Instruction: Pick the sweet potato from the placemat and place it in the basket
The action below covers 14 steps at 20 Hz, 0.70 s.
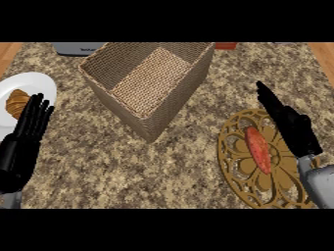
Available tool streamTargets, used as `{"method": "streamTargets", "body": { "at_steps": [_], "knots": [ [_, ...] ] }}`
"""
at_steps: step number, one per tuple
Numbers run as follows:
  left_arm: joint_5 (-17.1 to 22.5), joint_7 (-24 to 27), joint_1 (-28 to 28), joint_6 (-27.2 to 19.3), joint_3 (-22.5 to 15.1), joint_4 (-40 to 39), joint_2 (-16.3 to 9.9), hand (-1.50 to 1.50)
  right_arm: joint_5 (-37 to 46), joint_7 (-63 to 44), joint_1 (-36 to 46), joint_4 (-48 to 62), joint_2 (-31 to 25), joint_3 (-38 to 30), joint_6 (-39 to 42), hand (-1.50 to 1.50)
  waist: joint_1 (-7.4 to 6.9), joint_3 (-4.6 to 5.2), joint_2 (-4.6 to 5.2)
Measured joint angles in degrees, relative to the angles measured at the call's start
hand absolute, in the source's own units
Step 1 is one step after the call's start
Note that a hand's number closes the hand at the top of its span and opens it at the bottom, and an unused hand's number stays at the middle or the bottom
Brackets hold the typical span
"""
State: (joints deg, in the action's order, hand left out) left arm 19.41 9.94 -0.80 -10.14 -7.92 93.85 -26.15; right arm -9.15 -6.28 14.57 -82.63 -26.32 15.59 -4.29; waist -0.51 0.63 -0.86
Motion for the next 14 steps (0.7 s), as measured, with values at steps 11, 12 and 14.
{"method": "streamTargets", "body": {
  "at_steps": [11,12,14],
  "knots": [
    [-3.33,-11.56,6.4,-5.34,1.72,-6.46,-0.75,0.0,-3.51,21.75,1.24,8.88,0.1,-12.6,2.8,-1.5,0.58,-0.77,1.14],
    [-3.56,-12.14,6.95,-5.47,1.57,-7.16,-0.5,0.0,-1.55,22.42,1.31,9.37,1.75,-12.18,-0.42,-1.5,0.56,-0.73,1.12],
    [-4.26,-13.38,8.01,-6.33,1.23,-7.65,-0.09,0.0,2.66,21.38,1.98,10.33,2.96,-12.04,-7.22,-1.5,0.57,-0.68,1.08]
  ]
}}
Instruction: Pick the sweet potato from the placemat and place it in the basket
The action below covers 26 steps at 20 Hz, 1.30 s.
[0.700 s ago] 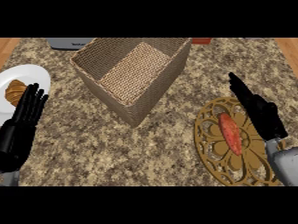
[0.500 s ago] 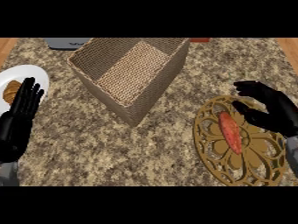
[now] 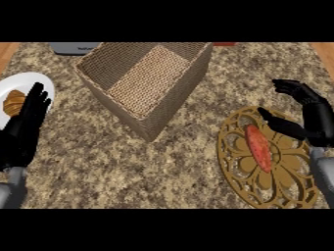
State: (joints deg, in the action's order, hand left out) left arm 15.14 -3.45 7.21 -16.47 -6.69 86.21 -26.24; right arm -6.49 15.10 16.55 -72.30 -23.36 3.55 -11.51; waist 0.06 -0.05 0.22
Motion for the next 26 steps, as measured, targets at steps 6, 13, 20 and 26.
{"method": "streamTargets", "body": {
  "at_steps": [6,13,20,26],
  "knots": [
    [-0.58,-2.16,1.97,-0.41,0.21,-1.48,0.3,0.0,10.47,-15.34,2.41,-2.64,-5.51,0.4,-10.86,-1.5,0.64,0.19,-0.4],
    [-0.94,-2.36,2.43,-0.36,0.66,-2.62,0.37,0.0,11.97,-34.13,2.16,-7.49,-19.78,6.46,7.53,-1.5,1.18,0.38,-0.7],
    [-1.65,-2.81,3.11,-0.19,0.72,-2.99,1.3,0.0,1.69,-48.79,4.06,-15.29,-27.94,6.01,27.19,-1.5,0.74,0.22,-0.56],
    [-2.84,-3.88,3.19,0.94,1.97,-2.53,2.21,0.0,-2.03,-56.2,-0.74,-24.24,-26.85,1.92,30.45,-1.5,0.5,0.11,-0.42]
  ]
}}
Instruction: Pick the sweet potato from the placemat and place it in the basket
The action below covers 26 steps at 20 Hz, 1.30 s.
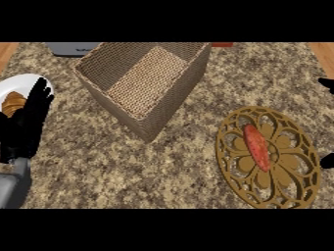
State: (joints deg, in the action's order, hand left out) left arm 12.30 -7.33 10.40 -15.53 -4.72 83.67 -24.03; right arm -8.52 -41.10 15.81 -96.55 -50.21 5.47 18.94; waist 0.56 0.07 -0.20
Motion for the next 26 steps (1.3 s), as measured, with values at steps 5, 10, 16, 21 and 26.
{"method": "streamTargets", "body": {
  "at_steps": [5,10,16,21,26],
  "knots": [
    [-0.6,0.72,1.39,2.1,1.9,-2.13,0.54,0.0,4.29,4.55,-4.56,-0.41,4.55,-2.61,-2.03,-1.5,-0.2,-0.04,0.12],
    [-2.57,0.12,0.31,2.14,2.02,-0.35,2.23,0.0,9.3,10.06,-7.56,1.81,9.9,-3.06,-3.28,-1.5,-0.47,-0.08,0.17],
    [-5.22,-0.82,-0.22,2.33,2.51,1.08,4.38,0.0,15.75,14.88,-9.12,3.64,16.16,-2.48,-4.65,-1.5,-0.56,-0.08,0.18],
    [-5.93,-0.6,-0.47,3.7,4.23,0.78,5.38,0.0,22.13,20.26,-11.38,5.29,20.32,-2.23,-7.61,-1.5,-0.55,-0.07,0.18],
    [-6.8,0.12,-0.93,6.12,6.14,0.37,6.13,0.0,26.7,22.75,-11.64,6.61,23.79,-2.85,-8.3,-1.5,-0.55,-0.07,0.18]
  ]
}}
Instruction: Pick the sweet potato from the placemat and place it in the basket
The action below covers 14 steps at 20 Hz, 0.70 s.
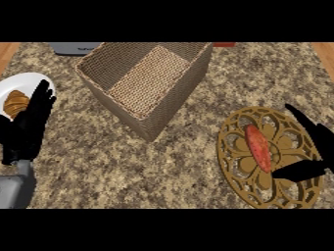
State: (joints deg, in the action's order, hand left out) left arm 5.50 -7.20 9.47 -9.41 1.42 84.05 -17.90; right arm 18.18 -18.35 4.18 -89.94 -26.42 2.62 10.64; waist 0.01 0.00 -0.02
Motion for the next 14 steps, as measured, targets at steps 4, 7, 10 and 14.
{"method": "streamTargets", "body": {
  "at_steps": [4,7,10,14],
  "knots": [
    [-1.58,-0.87,0.98,0.21,0.88,-0.2,1.21,0.0,1.71,0.76,-1.34,-1.53,2.43,-0.89,0.33,-1.5,0.08,-0.01,0.0],
    [-1.81,-0.3,1.81,1.7,2.3,-1.47,1.34,0.0,2.96,2.02,-0.31,0.09,3.79,-1.93,0.85,-1.5,0.06,0.0,0.01],
    [-2.37,-1.89,1.89,2.13,2.92,-0.05,1.67,0.0,3.94,2.47,-1.24,-0.61,4.79,-2.56,1.55,-1.5,0.04,0.01,-0.01],
    [-3.48,-1.81,1.81,2.49,3.06,-0.19,2.77,0.0,7.17,3.08,0.47,3.04,7.34,-1.97,0.38,-1.5,-0.03,0.01,0.01]
  ]
}}
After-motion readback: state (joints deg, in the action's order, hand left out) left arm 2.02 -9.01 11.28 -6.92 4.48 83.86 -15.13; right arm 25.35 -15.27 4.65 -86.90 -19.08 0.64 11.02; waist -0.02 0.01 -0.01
